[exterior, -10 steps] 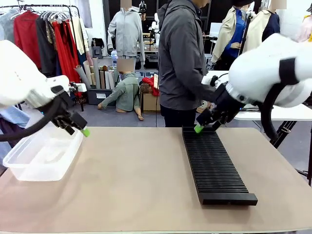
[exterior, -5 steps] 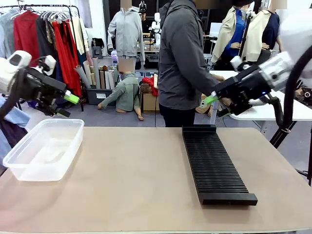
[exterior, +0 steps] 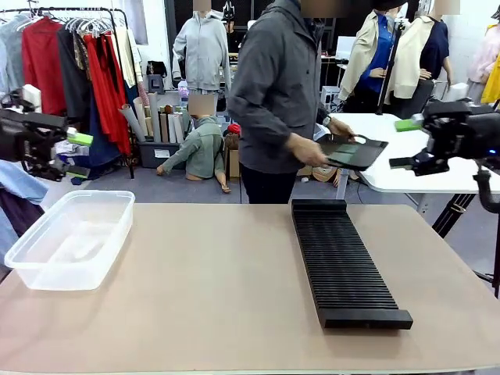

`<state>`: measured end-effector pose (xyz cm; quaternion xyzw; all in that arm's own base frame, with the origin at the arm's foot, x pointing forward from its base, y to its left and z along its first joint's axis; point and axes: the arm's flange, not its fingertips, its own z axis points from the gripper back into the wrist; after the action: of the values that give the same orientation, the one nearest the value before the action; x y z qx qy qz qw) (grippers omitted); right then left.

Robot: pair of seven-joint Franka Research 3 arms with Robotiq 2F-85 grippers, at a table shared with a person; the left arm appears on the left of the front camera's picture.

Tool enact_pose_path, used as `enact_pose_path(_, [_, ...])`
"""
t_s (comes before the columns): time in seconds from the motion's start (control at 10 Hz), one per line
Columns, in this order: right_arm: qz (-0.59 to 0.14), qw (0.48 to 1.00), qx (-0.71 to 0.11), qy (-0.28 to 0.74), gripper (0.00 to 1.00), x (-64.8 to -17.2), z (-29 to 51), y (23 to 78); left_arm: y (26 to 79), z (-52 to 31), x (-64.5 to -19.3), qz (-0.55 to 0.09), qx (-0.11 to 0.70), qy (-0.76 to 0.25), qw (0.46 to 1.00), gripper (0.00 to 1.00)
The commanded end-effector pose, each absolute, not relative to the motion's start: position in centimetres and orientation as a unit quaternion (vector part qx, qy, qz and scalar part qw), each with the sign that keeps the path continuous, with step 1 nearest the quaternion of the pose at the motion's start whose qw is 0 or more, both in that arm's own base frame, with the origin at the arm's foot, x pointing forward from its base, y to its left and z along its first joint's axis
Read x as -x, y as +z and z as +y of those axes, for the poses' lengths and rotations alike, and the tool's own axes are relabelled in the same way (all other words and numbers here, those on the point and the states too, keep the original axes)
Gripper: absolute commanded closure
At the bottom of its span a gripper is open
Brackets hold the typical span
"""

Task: Sort PCBs into racks and boxes based on the side picked up.
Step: Pick up the Blank PCB handed by the Human.

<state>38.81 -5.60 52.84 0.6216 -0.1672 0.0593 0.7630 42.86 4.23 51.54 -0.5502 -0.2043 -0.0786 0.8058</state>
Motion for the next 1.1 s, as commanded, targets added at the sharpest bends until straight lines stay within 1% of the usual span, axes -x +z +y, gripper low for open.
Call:
enact_pose_path(0.0, [-0.172,0.756,-0.628,0.062,0.00,-37.6,-7.4,52.2,50.9,6.1,-40.8,-0.240,0.572,-0.071,0.781,0.00])
enact_pose_path(0.1, [-0.164,0.758,-0.628,0.063,0.00,-37.2,-8.5,52.0,50.8,7.2,-40.3,-0.249,0.579,-0.061,0.774,0.00])
enact_pose_path(0.3, [-0.163,0.744,-0.645,0.064,0.00,-36.8,-10.5,51.1,50.2,9.0,-39.5,-0.265,0.588,-0.049,0.762,0.00])
enact_pose_path(0.5, [-0.157,0.745,-0.644,0.078,0.00,-37.0,-9.7,51.3,49.7,9.2,-39.7,-0.268,0.594,-0.051,0.757,0.00])
enact_pose_path(0.6, [-0.159,0.745,-0.646,0.047,0.00,-36.5,-10.3,51.2,50.3,9.5,-39.5,-0.253,0.578,-0.039,0.775,0.00])
enact_pose_path(1.0, [-0.159,0.745,-0.646,0.047,0.00,-36.5,-10.3,51.2,50.3,9.5,-39.5,-0.253,0.578,-0.039,0.775,0.00])
